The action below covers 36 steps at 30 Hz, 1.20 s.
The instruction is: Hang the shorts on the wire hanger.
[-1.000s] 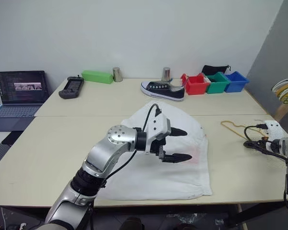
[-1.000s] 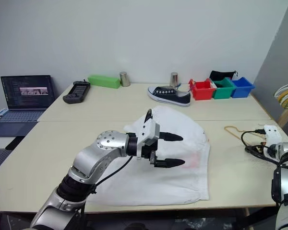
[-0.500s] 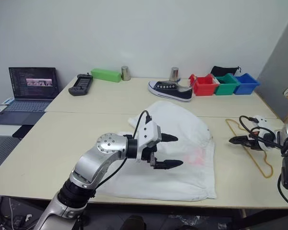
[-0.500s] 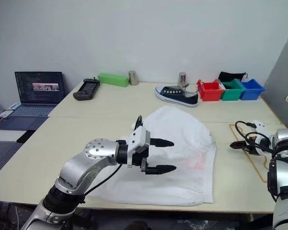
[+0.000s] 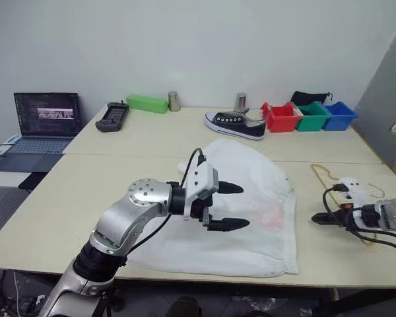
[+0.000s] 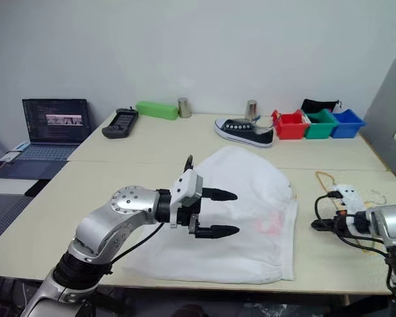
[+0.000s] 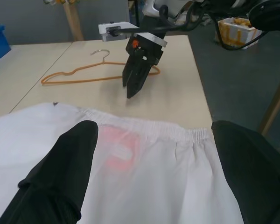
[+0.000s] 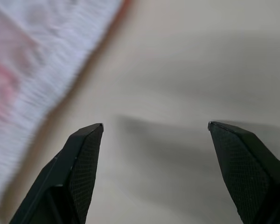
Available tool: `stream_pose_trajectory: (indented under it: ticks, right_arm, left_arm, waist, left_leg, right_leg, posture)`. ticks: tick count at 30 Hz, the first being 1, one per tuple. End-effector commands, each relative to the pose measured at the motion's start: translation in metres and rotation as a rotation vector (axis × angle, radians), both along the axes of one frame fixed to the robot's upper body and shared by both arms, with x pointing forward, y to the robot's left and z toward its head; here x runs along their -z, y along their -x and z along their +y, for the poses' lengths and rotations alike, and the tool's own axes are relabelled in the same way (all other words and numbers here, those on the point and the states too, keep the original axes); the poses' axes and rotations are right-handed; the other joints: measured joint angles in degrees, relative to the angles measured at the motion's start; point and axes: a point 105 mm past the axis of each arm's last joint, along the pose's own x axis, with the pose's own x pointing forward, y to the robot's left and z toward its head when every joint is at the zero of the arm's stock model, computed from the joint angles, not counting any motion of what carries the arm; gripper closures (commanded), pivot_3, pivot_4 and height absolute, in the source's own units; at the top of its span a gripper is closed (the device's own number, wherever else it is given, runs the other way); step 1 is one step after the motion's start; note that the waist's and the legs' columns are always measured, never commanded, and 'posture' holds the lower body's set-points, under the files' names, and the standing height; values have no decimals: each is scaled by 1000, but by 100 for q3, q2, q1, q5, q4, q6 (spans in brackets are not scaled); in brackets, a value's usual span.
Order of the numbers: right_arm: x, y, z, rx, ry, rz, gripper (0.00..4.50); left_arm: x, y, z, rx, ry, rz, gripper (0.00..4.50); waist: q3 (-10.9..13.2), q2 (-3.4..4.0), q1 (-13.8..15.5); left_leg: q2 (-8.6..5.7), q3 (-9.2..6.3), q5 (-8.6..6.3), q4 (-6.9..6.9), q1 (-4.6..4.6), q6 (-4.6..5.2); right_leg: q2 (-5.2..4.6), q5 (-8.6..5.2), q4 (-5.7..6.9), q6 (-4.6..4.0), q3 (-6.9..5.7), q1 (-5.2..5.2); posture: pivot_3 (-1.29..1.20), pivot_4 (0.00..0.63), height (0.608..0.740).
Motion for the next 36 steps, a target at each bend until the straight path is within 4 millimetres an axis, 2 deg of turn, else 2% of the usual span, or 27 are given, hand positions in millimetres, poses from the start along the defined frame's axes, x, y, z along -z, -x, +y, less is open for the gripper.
stream_pose_trajectory:
  ticks: [1, 4, 6, 8, 11, 14, 19, 25, 34, 36]
  right_arm:
    - [-53, -14, -24, 80, 108, -210, 697]
    - [-57, -12, -31, 103, 115, -214, 697]
    - [-45, -5, -39, 121, 102, -161, 697]
    - [-19, 5, -58, 142, 110, -78, 697]
    - [-2, 11, -70, 169, 89, -28, 697]
    - [8, 4, -66, 163, 6, -31, 697]
    - [19, -5, -77, 185, 29, -38, 697]
    - [25, -13, -72, 142, 30, -46, 697]
    - [46, -5, -62, 50, 65, 31, 697]
    - [50, 0, -62, 68, 34, 62, 1060]
  left_arm:
    - [-9, -1, -3, 36, 15, -37, 333]
    - [-9, -2, -3, 42, 13, -36, 333]
    - [-8, -5, -4, 47, 12, -37, 333]
    - [-7, -6, -8, 56, 13, -41, 333]
    - [-8, -4, -11, 66, 14, -42, 333]
    - [-5, 1, -10, 72, 9, -33, 333]
    - [-6, 3, -8, 60, 7, -27, 333]
    - [-6, 1, -5, 35, 4, -33, 333]
    - [-6, 2, -2, 27, -4, -40, 333]
    - [-6, 2, -1, 22, -6, -41, 320]
  waist:
    - [1, -2, -132]
    - [1, -2, -277]
    - [2, -4, -357]
    - [3, -5, -398]
    - [3, -3, -430]
    - [5, 19, -471]
    - [7, 19, -546]
    - [7, 18, -460]
    - [3, 1, -439]
    - [2, -1, -434]
  left_leg:
    - [0, 0, 0, 0, 0, 0]
    - [4, 0, 0, -5, 3, 0]
    - [10, 0, 0, -9, 4, 0]
    - [11, -1, 0, -9, 5, 0]
    - [8, -1, 0, -9, 16, 0]
    - [5, 9, 0, -9, 13, 0]
    - [9, 16, 0, -9, 17, 0]
    - [8, 15, 0, -8, 15, -1]
    - [10, 13, 1, -7, 18, -1]
    - [10, 12, 0, -7, 19, -1]
  right_leg:
    - [1, 0, -1, 0, 1, 0]
    - [4, 0, -4, 0, 4, 0]
    - [6, -1, -6, -1, 4, 1]
    - [6, -1, -6, -2, 2, 3]
    - [5, -1, -21, -1, -1, 25]
    - [4, 6, -34, 11, 11, 25]
    - [5, 9, -36, 15, 19, 25]
    - [3, 11, -38, 18, 21, 26]
    - [2, 14, -39, 22, 19, 32]
    - [2, 14, -39, 22, 19, 32]
  posture:
    - [164, 0, 740]
    - [151, 0, 740]
    - [144, 0, 740]
    - [151, 0, 740]
    - [155, 0, 740]
    - [177, 0, 740]
    - [206, 0, 740]
    - [228, 0, 740]
    - [250, 0, 740]
    - [258, 0, 740]
